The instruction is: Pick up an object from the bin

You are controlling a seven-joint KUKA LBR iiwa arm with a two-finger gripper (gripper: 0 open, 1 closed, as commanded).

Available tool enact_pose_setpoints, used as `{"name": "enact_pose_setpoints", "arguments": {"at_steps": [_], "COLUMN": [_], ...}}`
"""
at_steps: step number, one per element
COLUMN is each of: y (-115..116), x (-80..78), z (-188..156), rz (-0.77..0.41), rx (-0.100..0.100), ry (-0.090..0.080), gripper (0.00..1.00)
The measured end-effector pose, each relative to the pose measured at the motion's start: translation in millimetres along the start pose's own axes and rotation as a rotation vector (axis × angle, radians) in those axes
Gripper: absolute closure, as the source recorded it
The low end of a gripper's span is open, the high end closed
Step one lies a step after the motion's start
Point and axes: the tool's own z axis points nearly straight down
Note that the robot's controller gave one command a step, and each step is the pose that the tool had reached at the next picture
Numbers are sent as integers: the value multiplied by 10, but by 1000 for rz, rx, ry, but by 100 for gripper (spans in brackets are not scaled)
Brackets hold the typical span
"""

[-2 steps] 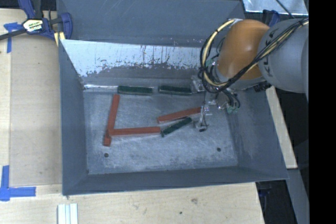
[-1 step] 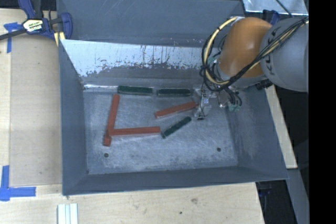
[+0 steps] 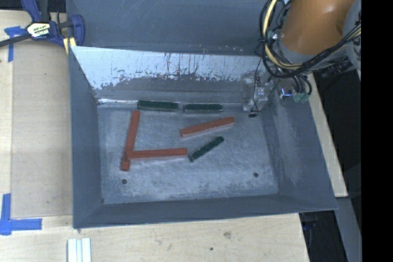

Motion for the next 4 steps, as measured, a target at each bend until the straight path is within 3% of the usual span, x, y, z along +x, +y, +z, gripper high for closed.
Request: {"name": "enact_pose_setpoints", "arguments": {"at_steps": [1,2,3,4], "y": [4,514,512,348], "x": [18,351,328,110], "z": [54,1377,1349,145], "rz": [0,-1,-2,-181], "rx": [-1,-2,-2,-2], "ry": [9,16,9,9], "gripper": [0,0,100,100]}}
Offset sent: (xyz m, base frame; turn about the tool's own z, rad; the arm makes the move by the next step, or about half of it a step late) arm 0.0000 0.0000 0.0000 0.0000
